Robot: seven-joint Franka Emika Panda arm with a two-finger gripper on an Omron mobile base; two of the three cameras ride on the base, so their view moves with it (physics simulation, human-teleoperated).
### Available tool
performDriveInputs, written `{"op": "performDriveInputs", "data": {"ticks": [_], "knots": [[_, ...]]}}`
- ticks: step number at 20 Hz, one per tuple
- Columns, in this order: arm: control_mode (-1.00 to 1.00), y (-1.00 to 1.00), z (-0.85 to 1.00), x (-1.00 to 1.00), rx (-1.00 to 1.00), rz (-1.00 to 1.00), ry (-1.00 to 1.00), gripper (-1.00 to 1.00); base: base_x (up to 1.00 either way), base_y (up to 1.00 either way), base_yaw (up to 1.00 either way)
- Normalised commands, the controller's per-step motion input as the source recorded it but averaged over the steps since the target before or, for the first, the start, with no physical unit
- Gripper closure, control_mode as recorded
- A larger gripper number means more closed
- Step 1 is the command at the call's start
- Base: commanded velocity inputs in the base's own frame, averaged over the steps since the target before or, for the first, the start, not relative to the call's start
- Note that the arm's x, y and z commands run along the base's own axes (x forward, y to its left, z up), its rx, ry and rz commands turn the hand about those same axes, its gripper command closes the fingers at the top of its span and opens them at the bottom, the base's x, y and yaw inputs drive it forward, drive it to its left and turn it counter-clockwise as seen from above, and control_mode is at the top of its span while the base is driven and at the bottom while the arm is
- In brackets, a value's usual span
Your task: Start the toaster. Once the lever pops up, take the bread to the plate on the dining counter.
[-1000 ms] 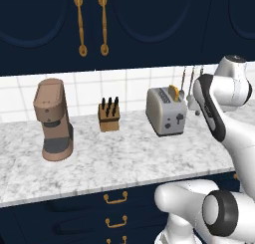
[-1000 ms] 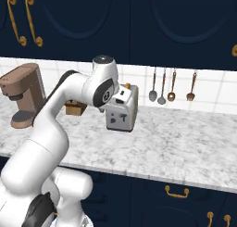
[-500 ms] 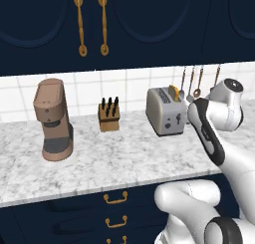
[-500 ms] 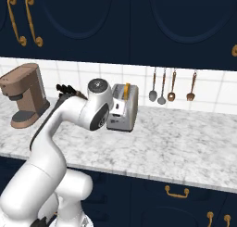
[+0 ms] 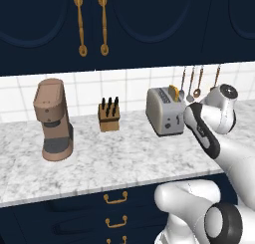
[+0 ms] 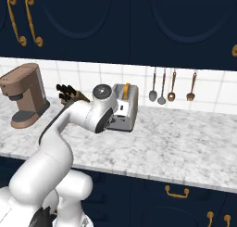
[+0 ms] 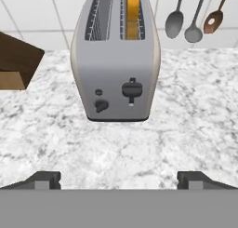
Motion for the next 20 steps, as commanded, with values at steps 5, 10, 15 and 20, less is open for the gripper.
{"op": "performDriveInputs", "data": {"ticks": [5, 10, 15, 20], "knots": [[-1.0, 0.0, -0.14, 0.16, 0.0, 0.01, 0.0, -1.0, 0.0, 0.0, 0.0], [-1.0, 0.0, -0.11, 0.26, 0.0, 0.0, -0.02, -1.0, 0.0, 0.0, 0.0], [-1.0, -0.07, 0.0, 0.37, 0.0, -0.06, 0.0, -1.0, 0.0, 0.0, 0.0], [-1.0, 0.0, -0.09, 0.29, 0.0, -0.03, 0.0, -1.0, 0.0, 0.0, 0.0]]}}
